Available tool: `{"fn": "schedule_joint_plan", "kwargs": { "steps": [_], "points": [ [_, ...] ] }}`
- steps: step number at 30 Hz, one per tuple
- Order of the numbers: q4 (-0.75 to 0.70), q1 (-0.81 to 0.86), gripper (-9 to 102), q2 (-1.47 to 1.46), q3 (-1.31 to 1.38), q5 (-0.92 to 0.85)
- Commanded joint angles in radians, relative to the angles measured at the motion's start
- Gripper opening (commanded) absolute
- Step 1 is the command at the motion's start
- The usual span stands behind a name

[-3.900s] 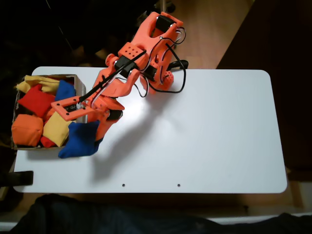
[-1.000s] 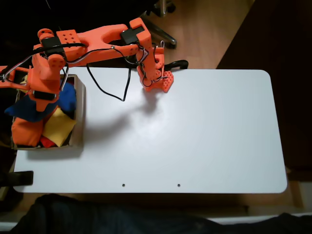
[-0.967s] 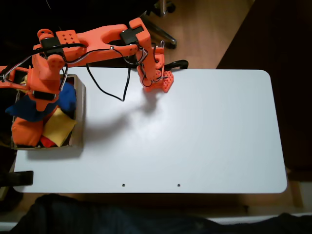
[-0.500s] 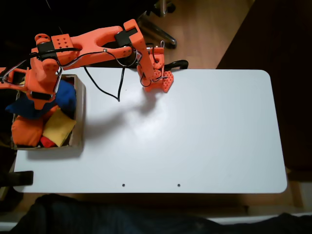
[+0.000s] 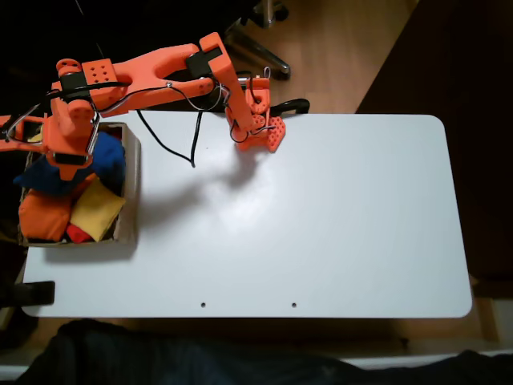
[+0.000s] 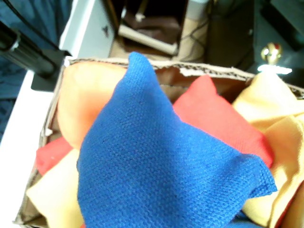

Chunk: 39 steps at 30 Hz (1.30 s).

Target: Grasp a bag and put it in the box.

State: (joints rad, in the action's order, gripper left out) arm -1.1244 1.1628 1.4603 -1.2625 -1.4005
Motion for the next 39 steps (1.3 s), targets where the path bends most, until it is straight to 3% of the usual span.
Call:
{"fn": "schedule_joint_plan", "kwargs": {
  "steps": [1, 7, 22, 39],
  "points": [
    [0.026, 0.014, 21, 0.02, 0.086, -0.009],
    [0.025, 0.015, 35, 0.025, 0.077, -0.003],
    [0.08, -0.038, 54, 0.206, -0.127, 0.064],
    [0.123, -0.169, 65, 0.434, -0.293, 0.186]
  ]
}}
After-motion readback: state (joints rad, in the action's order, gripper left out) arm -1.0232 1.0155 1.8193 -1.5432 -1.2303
